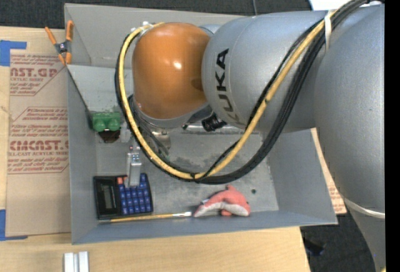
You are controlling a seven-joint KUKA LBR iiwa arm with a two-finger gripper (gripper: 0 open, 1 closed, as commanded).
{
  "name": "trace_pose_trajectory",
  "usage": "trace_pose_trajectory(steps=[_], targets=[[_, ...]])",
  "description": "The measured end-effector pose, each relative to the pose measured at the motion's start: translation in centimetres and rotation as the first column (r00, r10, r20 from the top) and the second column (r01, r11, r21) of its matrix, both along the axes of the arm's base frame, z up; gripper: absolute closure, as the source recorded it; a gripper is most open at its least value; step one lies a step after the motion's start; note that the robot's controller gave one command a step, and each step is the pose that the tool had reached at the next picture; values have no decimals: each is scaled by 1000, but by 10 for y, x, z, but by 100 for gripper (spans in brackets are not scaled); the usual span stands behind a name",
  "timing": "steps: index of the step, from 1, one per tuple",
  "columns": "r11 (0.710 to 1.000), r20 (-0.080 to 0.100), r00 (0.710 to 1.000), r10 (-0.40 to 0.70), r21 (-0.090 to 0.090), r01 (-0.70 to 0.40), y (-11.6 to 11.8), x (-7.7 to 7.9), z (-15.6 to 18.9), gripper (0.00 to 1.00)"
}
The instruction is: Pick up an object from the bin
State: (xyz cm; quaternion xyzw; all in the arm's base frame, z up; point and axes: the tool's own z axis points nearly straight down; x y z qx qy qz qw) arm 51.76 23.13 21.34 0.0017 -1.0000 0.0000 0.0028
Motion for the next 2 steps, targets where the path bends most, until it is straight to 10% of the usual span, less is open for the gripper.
trace_pose_trajectory(steps=[1,2], targets=[[1000,7,1000,-2,1,2,-1,2,3,0],[988,9,988,155,1,-155,-6,-16,-78,0]])
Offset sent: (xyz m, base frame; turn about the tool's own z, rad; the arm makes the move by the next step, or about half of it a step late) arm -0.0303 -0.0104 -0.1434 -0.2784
